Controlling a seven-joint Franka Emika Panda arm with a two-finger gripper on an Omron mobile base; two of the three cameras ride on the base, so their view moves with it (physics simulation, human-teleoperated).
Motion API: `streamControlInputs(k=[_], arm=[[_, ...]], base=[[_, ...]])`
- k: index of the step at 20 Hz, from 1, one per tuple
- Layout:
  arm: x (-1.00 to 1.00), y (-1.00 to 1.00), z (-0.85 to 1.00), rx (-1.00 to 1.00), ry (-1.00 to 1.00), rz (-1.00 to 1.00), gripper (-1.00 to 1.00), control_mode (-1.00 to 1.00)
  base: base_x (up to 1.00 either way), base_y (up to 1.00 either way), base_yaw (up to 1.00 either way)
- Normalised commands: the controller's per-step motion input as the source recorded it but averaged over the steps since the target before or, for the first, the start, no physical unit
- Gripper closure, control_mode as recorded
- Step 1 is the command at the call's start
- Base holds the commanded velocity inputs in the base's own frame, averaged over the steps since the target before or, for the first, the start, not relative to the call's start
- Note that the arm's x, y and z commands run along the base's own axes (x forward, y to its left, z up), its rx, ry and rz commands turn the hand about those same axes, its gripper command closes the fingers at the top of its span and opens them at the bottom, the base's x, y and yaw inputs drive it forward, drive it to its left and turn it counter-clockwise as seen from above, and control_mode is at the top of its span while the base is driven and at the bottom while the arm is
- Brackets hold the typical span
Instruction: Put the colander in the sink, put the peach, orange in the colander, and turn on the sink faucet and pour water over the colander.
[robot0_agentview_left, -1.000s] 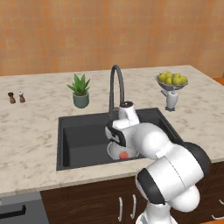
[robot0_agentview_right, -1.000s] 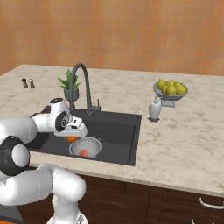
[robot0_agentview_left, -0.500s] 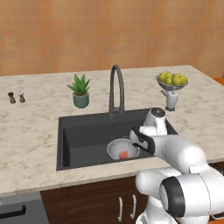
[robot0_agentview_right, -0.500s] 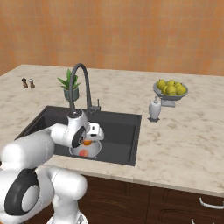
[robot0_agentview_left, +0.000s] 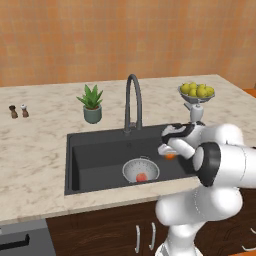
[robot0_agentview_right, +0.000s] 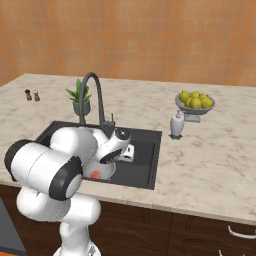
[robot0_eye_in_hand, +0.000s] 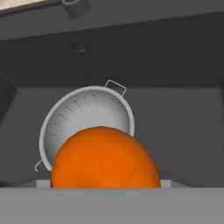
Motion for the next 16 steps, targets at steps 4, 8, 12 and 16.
streamControlInputs(k=[4,8,12,16], arm=[[0.5,0.16,-0.01,0.18,0.08,0.0,1.0,-1.0],[0.23,0.24,-0.03,0.02,0.17,-0.03,1.0,-1.0],[0.22,0.23,-0.16,0.0,0.13,-0.05,1.0,-1.0],[0.08,0.06,-0.25,0.0,0.11,0.0,1.0,-1.0]], base=[[0.0,0.0,0.0],[0.0,0.0,0.0],[0.0,0.0,0.0],[0.0,0.0,0.0]])
